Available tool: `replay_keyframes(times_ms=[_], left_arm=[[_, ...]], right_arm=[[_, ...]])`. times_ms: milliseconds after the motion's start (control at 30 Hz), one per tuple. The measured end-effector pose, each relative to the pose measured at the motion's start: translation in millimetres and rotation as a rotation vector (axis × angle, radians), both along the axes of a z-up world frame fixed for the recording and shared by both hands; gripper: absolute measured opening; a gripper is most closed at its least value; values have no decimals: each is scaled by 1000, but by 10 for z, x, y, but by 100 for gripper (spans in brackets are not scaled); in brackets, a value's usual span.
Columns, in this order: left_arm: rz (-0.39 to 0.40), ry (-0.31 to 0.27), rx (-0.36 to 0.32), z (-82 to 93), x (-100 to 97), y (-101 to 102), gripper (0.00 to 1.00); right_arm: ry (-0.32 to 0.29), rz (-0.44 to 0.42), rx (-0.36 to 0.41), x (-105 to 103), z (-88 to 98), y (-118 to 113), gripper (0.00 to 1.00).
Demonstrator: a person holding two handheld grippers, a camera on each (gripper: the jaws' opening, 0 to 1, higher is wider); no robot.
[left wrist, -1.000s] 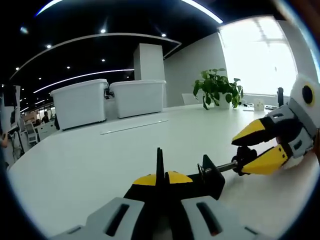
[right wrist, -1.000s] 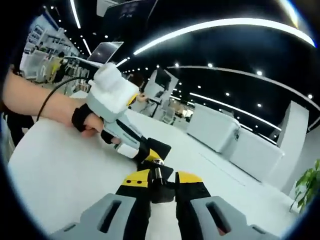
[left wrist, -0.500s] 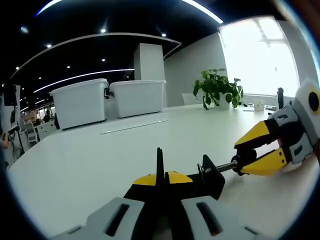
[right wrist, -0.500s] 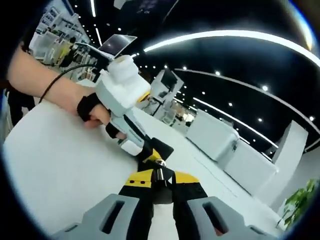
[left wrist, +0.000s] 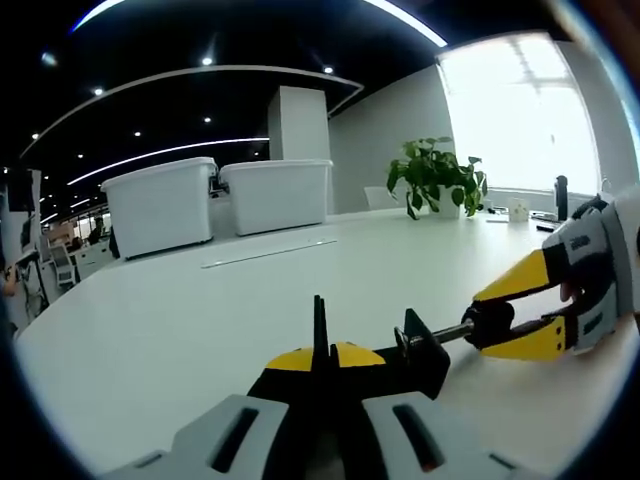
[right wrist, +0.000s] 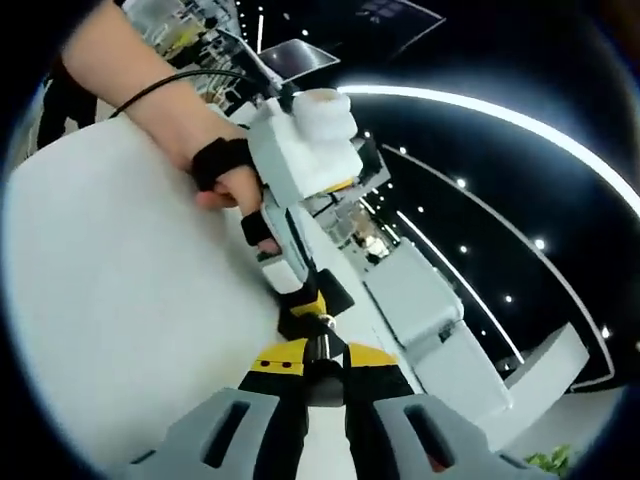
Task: Clamp the fixed fixture on the desktop, loosen the retaining clip, secure it to the edge of the desk, and tighten the retaining clip.
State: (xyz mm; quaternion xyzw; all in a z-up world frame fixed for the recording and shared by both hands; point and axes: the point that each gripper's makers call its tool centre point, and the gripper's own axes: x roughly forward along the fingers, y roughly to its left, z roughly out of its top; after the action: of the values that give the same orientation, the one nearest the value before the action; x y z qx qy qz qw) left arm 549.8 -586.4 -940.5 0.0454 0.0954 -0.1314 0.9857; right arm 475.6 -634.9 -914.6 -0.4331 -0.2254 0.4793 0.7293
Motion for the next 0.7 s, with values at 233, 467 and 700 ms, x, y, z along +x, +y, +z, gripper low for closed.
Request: replay_keyframes(times_ms=[233, 467, 700], left_arm=[[0, 5, -3, -4, 23, 10, 5], [-3, 4, -2, -3, 21, 5, 5], [-2, 6, -3, -1, 27, 8, 5]], right_arm=[[147, -11, 64, 40, 12, -28, 23], [675, 13, 360, 141, 246, -144, 30], [1031, -21, 476, 263, 151, -253, 25]])
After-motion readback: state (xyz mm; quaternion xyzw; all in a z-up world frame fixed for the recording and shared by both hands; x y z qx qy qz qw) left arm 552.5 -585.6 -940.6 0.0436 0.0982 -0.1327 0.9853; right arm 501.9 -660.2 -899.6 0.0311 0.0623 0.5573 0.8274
